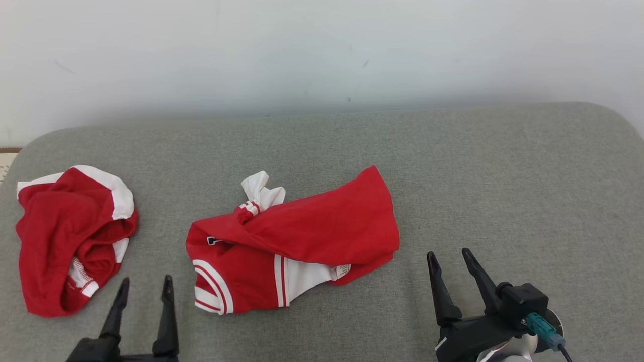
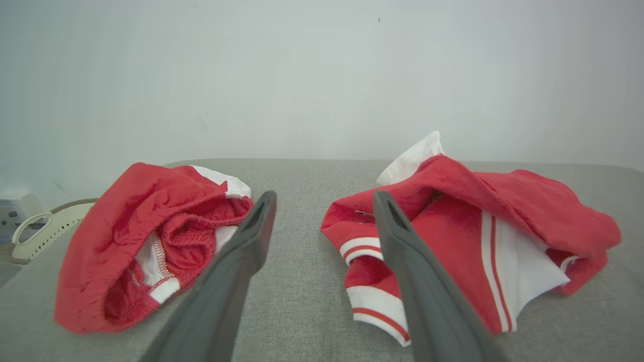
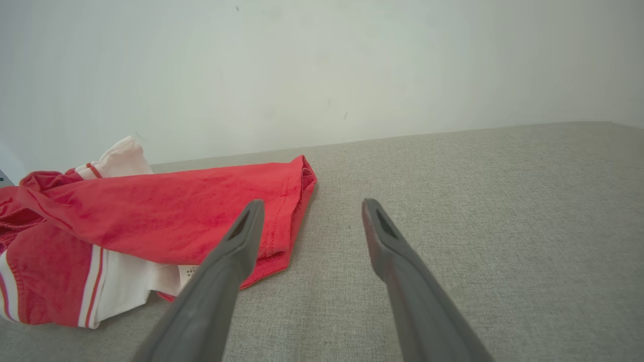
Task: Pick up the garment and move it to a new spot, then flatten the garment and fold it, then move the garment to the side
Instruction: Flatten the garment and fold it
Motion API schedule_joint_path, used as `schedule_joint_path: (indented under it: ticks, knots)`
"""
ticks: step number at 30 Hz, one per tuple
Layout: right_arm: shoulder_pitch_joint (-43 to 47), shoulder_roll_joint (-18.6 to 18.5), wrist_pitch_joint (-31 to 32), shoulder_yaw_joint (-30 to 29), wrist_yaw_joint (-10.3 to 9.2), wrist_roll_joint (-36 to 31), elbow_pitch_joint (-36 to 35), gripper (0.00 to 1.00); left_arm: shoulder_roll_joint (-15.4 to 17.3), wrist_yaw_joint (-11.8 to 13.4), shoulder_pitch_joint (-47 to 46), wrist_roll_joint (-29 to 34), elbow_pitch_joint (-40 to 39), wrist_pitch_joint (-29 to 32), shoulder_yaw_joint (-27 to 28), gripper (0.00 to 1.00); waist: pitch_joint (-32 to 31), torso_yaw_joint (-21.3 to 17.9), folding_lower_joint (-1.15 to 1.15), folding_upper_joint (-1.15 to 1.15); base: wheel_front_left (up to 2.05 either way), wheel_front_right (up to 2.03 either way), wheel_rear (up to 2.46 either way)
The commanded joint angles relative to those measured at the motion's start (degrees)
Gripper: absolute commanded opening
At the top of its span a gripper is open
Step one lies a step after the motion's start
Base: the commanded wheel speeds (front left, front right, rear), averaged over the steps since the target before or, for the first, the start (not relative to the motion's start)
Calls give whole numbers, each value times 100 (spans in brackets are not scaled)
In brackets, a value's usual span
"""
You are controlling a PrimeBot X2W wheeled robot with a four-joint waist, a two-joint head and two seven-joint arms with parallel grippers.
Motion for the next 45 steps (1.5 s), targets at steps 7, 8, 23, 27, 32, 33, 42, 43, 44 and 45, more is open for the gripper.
schedule_joint_path:
  ticks: [7, 8, 23, 27, 32, 33, 42, 43, 44, 45]
  knots:
    - [-165, -104, 127, 99, 3, 129, 259, 100, -150, -86, 231, 176, -159, -19, 419, 100, 5, 163, 0, 0, 0, 0, 0]
    - [-221, -132, 150, 139, 2, 145, 311, 100, -180, -104, 236, 199, -165, -19, 455, 100, 8, 184, 0, 0, 0, 0, 0]
    - [-1551, -423, 457, 820, 2, 753, 2142, 100, -537, -449, 130, 464, -95, -19, 702, 100, 122, 551, 0, 0, 0, 0, 0]
    - [-1839, -429, 372, 976, 3, 966, 2666, 100, -588, -523, 96, 510, -52, -19, 708, 100, 167, 704, 0, 0, 0, 0, 0]
    - [-2100, -437, 229, 1113, 2, 1231, 3209, 67, -638, -571, 98, 547, -8, -20, 729, 100, 179, 879, 0, 0, 0, 0, 0]
    - [-2141, -430, 203, 1158, 2, 1268, 3294, 5, -641, -579, 97, 553, -8, -20, 744, 100, 181, 901, 0, 0, 0, 0, 0]
    - [-2401, -457, 2, 1486, 2, 1502, 3393, 0, -688, -617, 178, 574, 27, -20, 876, 100, 184, 803, 0, 0, 0, 0, 0]
    - [-2406, -480, -7, 1496, 2, 1520, 3307, 0, -693, -626, 179, 572, 33, -20, 879, 100, 175, 763, 0, 0, 0, 0, 0]
    - [-2403, -507, -14, 1511, 2, 1515, 3207, 0, -697, -629, 187, 569, 38, -20, 891, 100, 163, 706, 0, 0, 0, 0, 0]
    - [-2405, -560, -18, 1491, 2, 1493, 3076, 0, -701, -639, 193, 571, 40, -20, 886, 100, 152, 661, 0, 0, 0, 0, 0]
